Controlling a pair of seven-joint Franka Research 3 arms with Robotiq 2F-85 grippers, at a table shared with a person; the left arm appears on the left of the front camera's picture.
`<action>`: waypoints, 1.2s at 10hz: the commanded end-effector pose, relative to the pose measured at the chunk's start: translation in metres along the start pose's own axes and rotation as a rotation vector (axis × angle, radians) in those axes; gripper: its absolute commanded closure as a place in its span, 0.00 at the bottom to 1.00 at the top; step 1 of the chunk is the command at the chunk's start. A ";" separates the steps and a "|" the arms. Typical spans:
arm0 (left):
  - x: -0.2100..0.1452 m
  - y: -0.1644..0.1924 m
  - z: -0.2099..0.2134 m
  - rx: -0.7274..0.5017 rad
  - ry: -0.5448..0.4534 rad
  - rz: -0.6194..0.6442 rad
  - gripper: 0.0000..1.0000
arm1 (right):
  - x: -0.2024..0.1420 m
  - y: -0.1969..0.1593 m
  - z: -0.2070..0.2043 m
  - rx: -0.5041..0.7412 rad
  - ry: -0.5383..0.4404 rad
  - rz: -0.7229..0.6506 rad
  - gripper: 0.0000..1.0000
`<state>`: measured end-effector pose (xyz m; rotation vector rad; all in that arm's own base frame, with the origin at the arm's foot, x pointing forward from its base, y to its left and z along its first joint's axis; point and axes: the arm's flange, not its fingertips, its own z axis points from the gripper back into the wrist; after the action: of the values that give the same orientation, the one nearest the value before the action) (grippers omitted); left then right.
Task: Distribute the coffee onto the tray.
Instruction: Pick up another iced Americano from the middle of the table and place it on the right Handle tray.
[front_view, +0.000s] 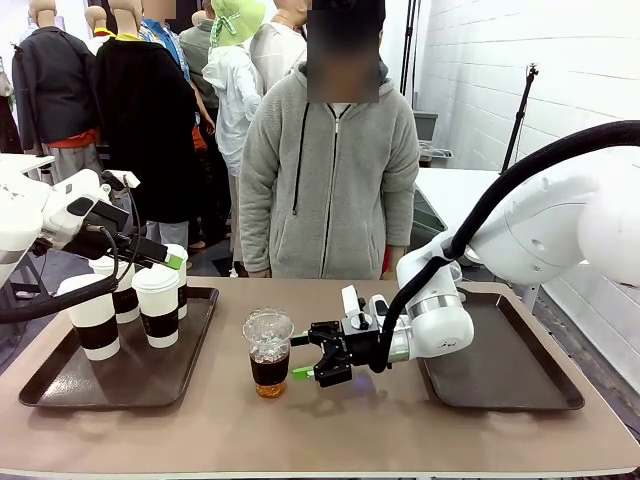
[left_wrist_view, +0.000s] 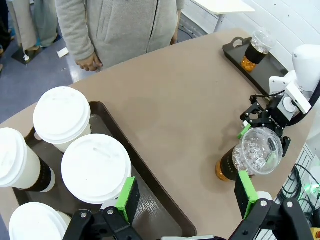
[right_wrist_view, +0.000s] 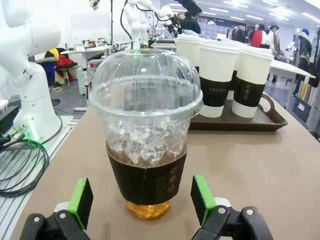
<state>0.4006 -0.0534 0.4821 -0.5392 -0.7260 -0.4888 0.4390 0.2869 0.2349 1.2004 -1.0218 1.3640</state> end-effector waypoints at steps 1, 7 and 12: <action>0.000 0.005 -0.003 -0.017 -0.015 -0.015 0.00 | -0.003 -0.007 -0.012 -0.012 -0.021 0.013 0.00; 0.000 0.005 -0.003 -0.017 -0.015 -0.015 0.00 | 0.002 -0.015 -0.030 0.020 0.005 0.002 0.00; 0.000 0.005 -0.003 -0.017 -0.015 -0.015 0.00 | 0.001 -0.023 -0.044 0.031 0.008 -0.012 0.00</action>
<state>0.4007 -0.0534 0.4821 -0.5388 -0.7255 -0.4894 0.4500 0.3216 0.2320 1.2268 -1.0138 1.3948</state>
